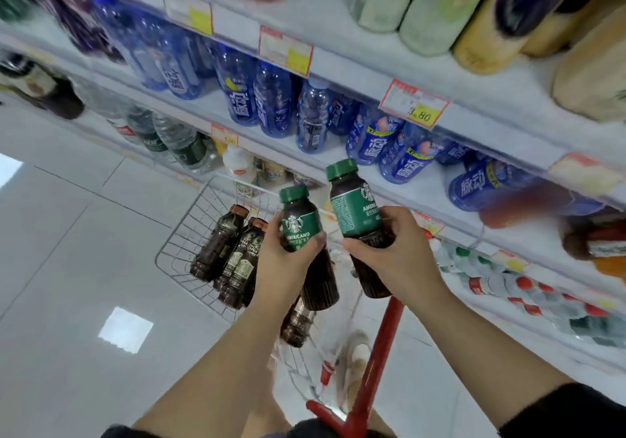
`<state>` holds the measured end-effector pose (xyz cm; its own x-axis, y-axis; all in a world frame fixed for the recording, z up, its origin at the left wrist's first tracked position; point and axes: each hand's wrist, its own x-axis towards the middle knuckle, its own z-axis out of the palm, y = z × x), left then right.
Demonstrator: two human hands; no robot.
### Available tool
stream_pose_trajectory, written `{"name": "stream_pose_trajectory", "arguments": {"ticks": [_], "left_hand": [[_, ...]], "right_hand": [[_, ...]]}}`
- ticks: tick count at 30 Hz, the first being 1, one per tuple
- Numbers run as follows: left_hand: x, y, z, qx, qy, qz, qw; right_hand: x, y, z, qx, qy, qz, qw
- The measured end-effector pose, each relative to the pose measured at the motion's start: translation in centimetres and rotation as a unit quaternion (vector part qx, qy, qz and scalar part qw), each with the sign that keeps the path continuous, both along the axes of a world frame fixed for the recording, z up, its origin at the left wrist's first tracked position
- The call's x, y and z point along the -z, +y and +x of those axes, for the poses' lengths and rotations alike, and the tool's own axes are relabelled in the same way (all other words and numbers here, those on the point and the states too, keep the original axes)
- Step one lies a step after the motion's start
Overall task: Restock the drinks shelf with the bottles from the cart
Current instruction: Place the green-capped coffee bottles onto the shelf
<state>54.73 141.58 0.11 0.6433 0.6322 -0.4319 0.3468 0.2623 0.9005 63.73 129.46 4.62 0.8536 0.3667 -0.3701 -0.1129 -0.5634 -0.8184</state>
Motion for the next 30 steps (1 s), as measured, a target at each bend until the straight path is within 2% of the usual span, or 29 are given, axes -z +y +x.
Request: {"name": "stream_pose_trajectory", "arguments": {"ticks": [8, 15, 18, 22, 26, 30], "left_hand": [[-18.4, -1.4, 4.4, 0.087, -0.189, 0.115, 0.971], [-30.6, -6.4, 8.0, 0.185, -0.301, 0.193, 0.915], [-34.3, -8.8, 9.9, 0.213, -0.339, 0.22, 0.889], [-37.5, -12.1, 12.0, 0.229, -0.366, 0.232, 0.872], [-39.0, -14.5, 13.5, 0.216, -0.366, 0.215, 0.879], [-39.7, -15.9, 14.6, 0.19, -0.37, 0.209, 0.885]], "right_hand": [[-15.9, -3.1, 2.3, 0.023, -0.139, 0.136, 0.981], [-27.1, -7.9, 4.2, 0.064, -0.269, 0.253, 0.927], [-30.5, -10.7, 5.2, 0.079, -0.309, 0.265, 0.91], [-33.5, -14.3, 6.5, 0.1, -0.324, 0.288, 0.895], [-35.0, -17.4, 8.0, 0.125, -0.357, 0.33, 0.865], [-35.6, -19.7, 10.5, 0.125, -0.431, 0.314, 0.837]]}}
